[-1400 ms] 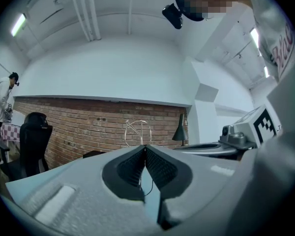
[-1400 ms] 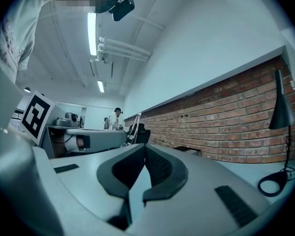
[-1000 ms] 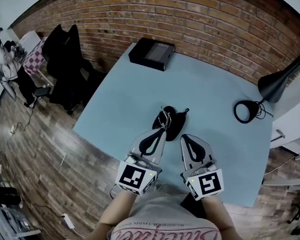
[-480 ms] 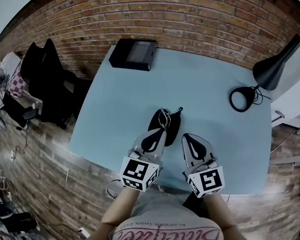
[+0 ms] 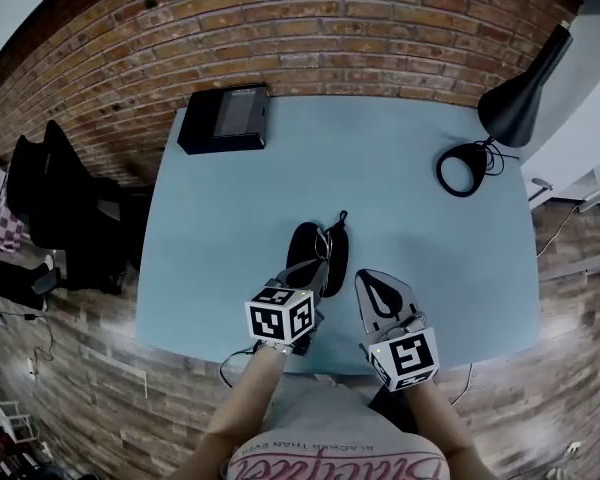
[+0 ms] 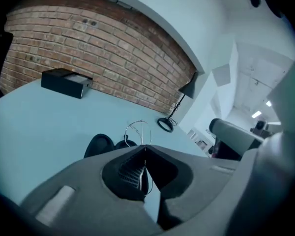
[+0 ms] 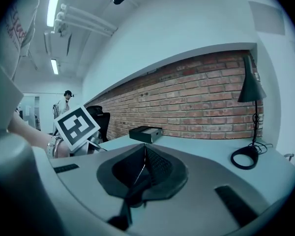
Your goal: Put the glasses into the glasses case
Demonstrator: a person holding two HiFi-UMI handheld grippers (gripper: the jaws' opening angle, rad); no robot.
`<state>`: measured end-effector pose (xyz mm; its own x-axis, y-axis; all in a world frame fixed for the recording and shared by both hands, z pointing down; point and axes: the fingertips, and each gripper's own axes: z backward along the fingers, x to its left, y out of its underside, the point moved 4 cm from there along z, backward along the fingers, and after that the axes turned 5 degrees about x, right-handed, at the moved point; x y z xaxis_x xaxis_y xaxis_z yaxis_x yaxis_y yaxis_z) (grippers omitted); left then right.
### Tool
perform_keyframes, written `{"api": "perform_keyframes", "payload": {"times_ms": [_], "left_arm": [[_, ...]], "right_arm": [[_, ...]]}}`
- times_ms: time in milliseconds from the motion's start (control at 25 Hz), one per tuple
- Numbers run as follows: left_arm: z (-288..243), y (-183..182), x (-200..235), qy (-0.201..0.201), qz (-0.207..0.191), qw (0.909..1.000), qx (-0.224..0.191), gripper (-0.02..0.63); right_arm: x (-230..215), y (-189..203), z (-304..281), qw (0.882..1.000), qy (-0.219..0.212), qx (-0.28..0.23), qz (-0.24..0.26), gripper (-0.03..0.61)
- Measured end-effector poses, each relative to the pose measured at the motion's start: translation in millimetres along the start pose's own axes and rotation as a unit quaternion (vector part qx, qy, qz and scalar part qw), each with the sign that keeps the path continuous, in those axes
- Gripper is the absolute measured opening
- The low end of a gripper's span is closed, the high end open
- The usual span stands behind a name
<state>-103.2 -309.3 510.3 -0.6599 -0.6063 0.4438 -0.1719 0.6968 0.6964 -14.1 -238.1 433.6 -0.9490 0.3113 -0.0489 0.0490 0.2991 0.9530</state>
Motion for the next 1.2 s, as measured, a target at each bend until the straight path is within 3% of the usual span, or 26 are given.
{"api": "perform_keyframes", "payload": {"times_ms": [360, 640, 800, 1040, 1200], "left_arm": [[-49.4, 26.4, 18.4, 0.006, 0.026, 0.9949, 0.098, 0.006], [-69.4, 26.3, 29.0, 0.002, 0.048, 0.9905, 0.129, 0.006], [-77.9, 30.1, 28.6, 0.012, 0.068, 0.9878, 0.140, 0.006], [-85.6, 34.8, 22.2, 0.010, 0.055, 0.9889, 0.137, 0.009], [-82.2, 31.9, 20.6, 0.012, 0.047, 0.9910, 0.125, 0.067]], "right_arm": [[1.0, 10.5, -9.5, 1.000, 0.004, 0.021, 0.001, 0.011], [-7.0, 16.8, -12.8, 1.000, 0.012, 0.027, -0.009, 0.011], [-10.9, 17.5, -11.5, 0.999, 0.015, 0.028, -0.016, 0.011], [-17.1, 19.0, -10.4, 0.999, 0.018, 0.026, -0.024, 0.011], [-18.4, 16.5, -9.6, 0.999, 0.019, 0.023, -0.026, 0.011]]}}
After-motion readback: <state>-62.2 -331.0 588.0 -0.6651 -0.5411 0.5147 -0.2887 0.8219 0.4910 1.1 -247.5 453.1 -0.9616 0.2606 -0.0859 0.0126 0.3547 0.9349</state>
